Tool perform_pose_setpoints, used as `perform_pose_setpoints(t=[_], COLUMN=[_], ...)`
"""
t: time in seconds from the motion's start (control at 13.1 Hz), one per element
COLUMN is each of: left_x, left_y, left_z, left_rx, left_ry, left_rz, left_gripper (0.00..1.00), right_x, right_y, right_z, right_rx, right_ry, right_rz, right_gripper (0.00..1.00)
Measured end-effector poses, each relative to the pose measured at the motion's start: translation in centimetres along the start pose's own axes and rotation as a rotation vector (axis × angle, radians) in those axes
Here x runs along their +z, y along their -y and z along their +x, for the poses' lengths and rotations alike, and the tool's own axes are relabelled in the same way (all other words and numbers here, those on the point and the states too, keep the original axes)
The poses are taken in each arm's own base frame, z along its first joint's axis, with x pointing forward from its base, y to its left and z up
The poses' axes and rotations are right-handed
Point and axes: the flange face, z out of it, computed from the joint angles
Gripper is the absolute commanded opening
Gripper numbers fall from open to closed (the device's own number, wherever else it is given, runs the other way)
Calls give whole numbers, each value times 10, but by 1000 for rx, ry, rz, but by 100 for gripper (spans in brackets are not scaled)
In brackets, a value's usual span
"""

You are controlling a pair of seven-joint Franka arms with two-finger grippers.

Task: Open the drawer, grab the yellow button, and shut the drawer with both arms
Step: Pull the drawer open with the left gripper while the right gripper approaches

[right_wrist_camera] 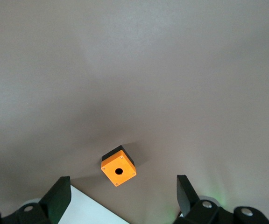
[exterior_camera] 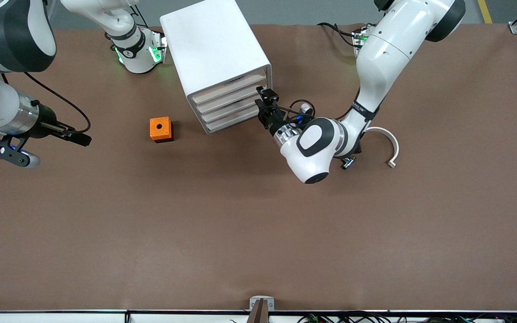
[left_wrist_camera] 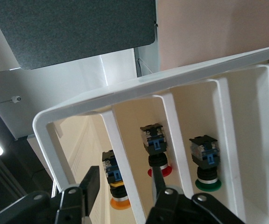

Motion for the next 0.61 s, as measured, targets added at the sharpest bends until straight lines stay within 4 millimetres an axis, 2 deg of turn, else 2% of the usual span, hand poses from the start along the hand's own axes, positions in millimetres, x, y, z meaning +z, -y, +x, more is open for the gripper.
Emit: perform_pose_setpoints(t=[0.3,0.46,0.61], left_x=[31,50,67], left_y=[1,-4,-10], left_z=[-9,-7,-4], left_rx=[-49,-84,-109], left_ry=[-44,-70,-95], left_rz=[14,29,46], left_gripper=[48,42,31], right_x=[0,0,0], right_y=[6,14,30], right_z=[-4,-8,-18], right_rx=[17,39,72], right_ry=[-1,1,15], right_rz=[-1,2,30], right_gripper=[100,100,100])
